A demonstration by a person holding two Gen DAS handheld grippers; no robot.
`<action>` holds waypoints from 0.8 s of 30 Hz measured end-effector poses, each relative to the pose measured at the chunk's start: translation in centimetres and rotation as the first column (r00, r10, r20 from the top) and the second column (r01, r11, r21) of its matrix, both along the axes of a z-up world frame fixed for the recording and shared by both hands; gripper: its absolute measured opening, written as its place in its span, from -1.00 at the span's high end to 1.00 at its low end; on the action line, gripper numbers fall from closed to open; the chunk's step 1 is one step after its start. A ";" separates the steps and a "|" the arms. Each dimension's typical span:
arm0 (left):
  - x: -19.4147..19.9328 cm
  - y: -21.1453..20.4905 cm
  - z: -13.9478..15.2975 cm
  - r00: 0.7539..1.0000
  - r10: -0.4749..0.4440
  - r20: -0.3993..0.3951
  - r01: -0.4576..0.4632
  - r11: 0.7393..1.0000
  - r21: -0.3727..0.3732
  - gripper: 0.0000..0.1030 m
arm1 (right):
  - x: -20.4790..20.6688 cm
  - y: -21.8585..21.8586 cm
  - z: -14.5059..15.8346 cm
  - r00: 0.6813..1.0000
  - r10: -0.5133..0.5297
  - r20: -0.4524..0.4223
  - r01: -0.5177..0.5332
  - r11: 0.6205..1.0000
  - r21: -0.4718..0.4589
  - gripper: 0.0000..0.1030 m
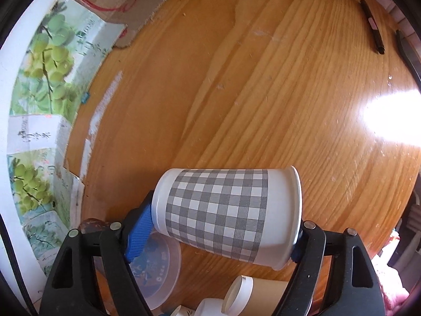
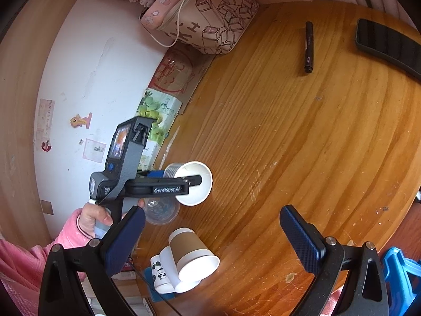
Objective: Flip cup upright
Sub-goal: 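Lift the checkered cup with the right tool and rotate it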
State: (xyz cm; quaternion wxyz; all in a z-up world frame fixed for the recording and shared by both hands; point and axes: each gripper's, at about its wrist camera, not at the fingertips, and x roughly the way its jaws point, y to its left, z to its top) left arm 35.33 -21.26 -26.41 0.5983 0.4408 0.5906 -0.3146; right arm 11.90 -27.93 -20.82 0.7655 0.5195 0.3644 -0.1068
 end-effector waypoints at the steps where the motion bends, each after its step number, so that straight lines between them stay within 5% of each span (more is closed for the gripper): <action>1: 0.1 -0.2 0.1 1.000 0.003 0.002 -0.003 1.000 -0.002 -0.60 | 0.0 0.0 0.0 1.000 0.007 0.000 -0.007 1.000 0.002 -0.99; 15: 0.6 -0.4 3.3 0.981 0.195 0.000 -0.195 0.979 -0.052 -0.60 | -0.3 -2.3 1.9 0.988 0.153 0.026 -0.150 0.984 -0.093 -0.90; 20: -0.4 1.9 4.6 0.938 0.341 -0.060 -0.345 0.936 -0.075 -0.60 | 0.0 -2.7 3.6 0.968 0.252 0.018 -0.241 0.944 -0.226 -0.89; 24: -1.5 3.7 5.1 0.869 0.478 -0.129 -0.490 0.868 -0.082 -0.60 | 0.3 -2.5 4.8 0.944 0.331 0.001 -0.313 0.895 -0.316 -0.89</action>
